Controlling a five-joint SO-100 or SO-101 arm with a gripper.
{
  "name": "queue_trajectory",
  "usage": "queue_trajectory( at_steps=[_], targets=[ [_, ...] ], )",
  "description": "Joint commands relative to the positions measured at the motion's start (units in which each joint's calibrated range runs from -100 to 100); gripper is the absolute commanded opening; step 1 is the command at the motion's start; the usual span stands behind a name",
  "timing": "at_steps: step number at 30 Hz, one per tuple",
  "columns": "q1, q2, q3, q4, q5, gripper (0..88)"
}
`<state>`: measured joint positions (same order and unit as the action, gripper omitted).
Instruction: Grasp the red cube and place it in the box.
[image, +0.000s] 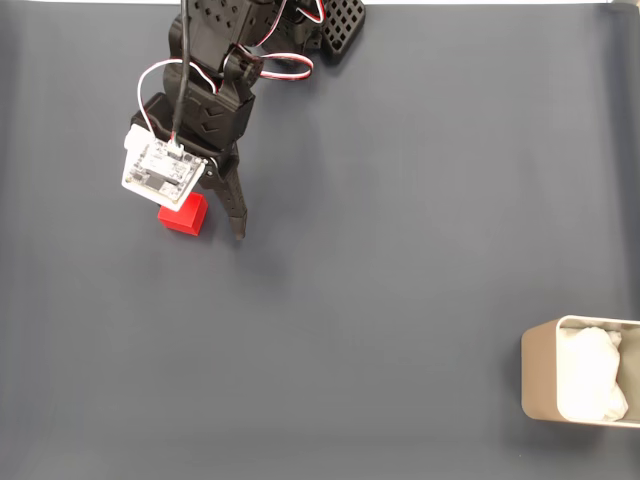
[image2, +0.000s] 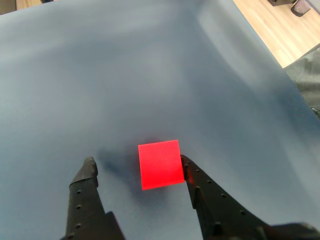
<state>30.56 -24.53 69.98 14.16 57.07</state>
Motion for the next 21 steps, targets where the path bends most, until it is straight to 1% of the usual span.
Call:
queue_trajectory(
  at_steps=[1, 6, 10, 13, 21],
  targets=[
    [-0.6, -0.2, -2.7, -0.7, -0.5, 37.8],
    [-0.6, -0.2, -3.0, -0.7, -0.6, 37.4],
    [-0.5, -0.2, -2.9, -0.6, -0.3, 35.3],
    [-0.4, -0.3, -2.6, -0.4, 0.1, 31.2],
    [-0.1, -0.7, -2.4, 0.3, 2.0, 14.7]
  ],
)
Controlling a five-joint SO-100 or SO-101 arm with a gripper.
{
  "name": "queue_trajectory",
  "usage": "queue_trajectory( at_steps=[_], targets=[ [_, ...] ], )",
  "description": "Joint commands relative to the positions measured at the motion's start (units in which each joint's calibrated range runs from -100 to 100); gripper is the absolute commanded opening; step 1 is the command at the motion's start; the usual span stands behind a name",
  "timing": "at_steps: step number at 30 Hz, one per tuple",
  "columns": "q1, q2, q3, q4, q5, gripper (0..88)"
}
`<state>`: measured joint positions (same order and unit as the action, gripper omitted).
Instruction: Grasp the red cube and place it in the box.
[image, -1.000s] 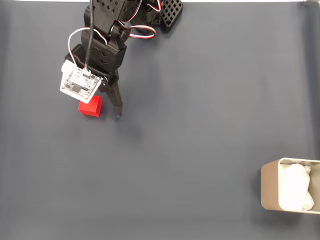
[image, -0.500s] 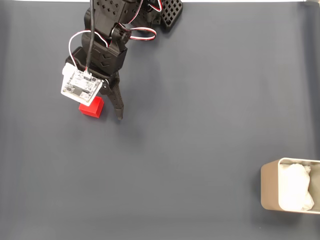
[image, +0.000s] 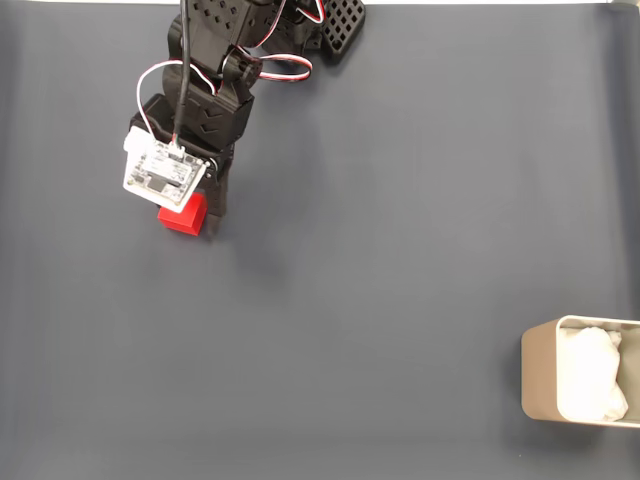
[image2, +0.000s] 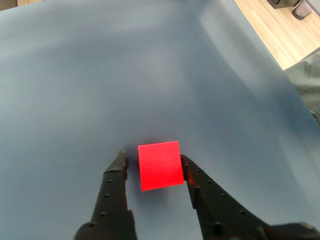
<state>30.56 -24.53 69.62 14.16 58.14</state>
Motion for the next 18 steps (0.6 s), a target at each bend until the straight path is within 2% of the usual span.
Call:
queue_trajectory(
  at_steps=[1, 7, 18],
  targets=[
    [-0.1, -0.7, -2.4, 1.0, 1.3, 12.3],
    [-0.4, -0.9, -4.0, 3.9, 2.5, 0.4],
    [-2.0, -3.6, -10.9, 14.2, 2.6, 0.0]
  ],
)
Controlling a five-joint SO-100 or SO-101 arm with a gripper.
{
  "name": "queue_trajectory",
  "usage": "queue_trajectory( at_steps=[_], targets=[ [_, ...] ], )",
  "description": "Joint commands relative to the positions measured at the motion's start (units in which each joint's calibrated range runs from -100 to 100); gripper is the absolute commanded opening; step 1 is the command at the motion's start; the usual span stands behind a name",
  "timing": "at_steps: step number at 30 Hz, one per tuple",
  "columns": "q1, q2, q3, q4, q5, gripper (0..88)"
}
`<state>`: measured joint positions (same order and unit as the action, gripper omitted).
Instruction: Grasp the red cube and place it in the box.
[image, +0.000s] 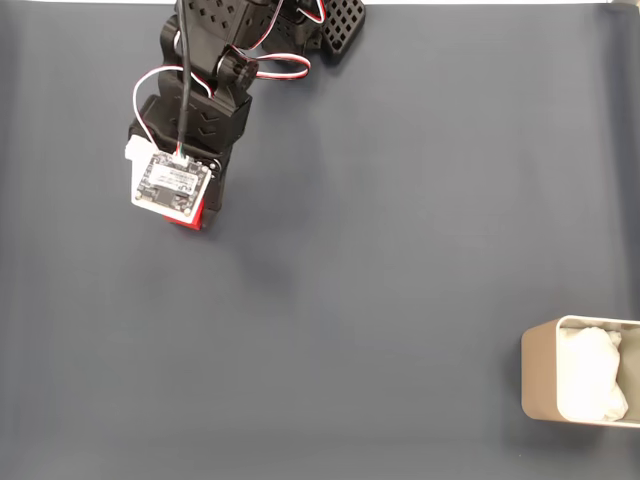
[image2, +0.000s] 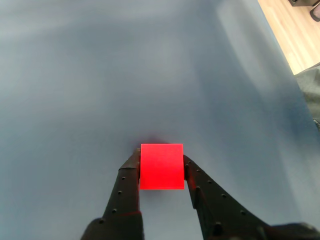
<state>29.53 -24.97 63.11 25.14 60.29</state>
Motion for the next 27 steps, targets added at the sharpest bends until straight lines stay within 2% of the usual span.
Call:
queue_trajectory(
  at_steps=[1, 12, 27],
  targets=[
    [-1.3, -3.8, -5.6, 5.4, 0.5, 0.0],
    [-10.8, -5.7, -32.2, 33.1, -4.1, 0.0],
    [-26.6, -1.9, -57.0, 34.9, -9.5, 0.0]
  ],
)
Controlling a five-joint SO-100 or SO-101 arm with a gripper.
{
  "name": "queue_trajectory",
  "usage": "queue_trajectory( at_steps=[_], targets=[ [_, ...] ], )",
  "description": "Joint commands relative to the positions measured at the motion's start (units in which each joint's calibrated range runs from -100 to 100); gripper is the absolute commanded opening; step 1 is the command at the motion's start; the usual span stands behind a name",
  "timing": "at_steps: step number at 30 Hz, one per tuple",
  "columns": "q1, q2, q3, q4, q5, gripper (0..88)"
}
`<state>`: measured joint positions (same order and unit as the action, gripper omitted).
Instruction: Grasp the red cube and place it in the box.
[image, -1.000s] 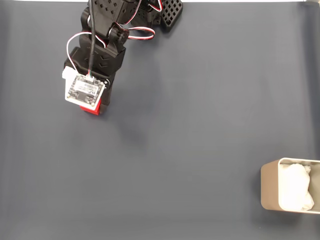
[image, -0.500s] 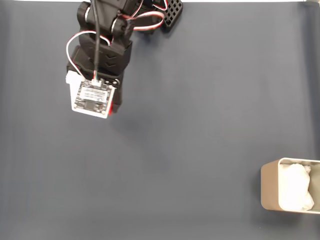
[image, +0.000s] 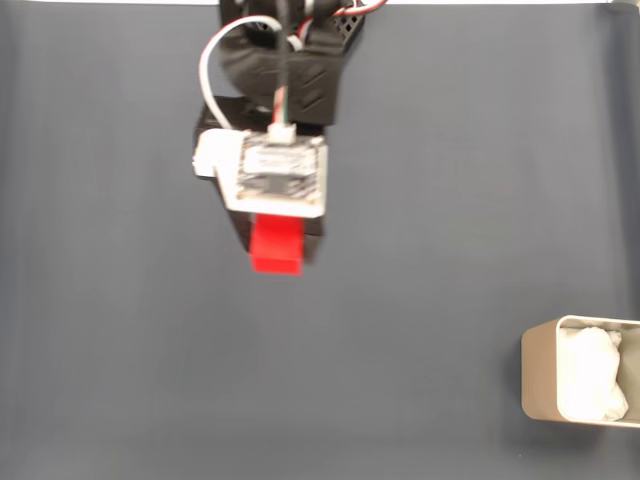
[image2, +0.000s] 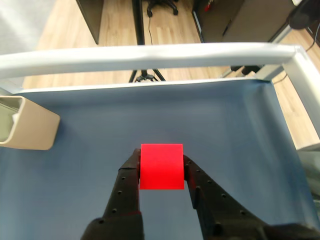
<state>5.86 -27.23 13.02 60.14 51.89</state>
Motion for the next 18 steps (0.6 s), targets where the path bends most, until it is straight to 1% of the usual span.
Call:
queue_trajectory(
  at_steps=[1, 7, 13, 18],
  targets=[
    [-4.1, 0.8, -8.3, -0.4, -1.2, 0.0],
    [-10.4, 3.0, -12.8, -4.4, -0.8, 0.0],
    [-16.3, 5.1, -13.1, -8.8, 0.5, 0.0],
    [-20.3, 8.3, -14.4, -11.5, 0.7, 0.0]
  ],
)
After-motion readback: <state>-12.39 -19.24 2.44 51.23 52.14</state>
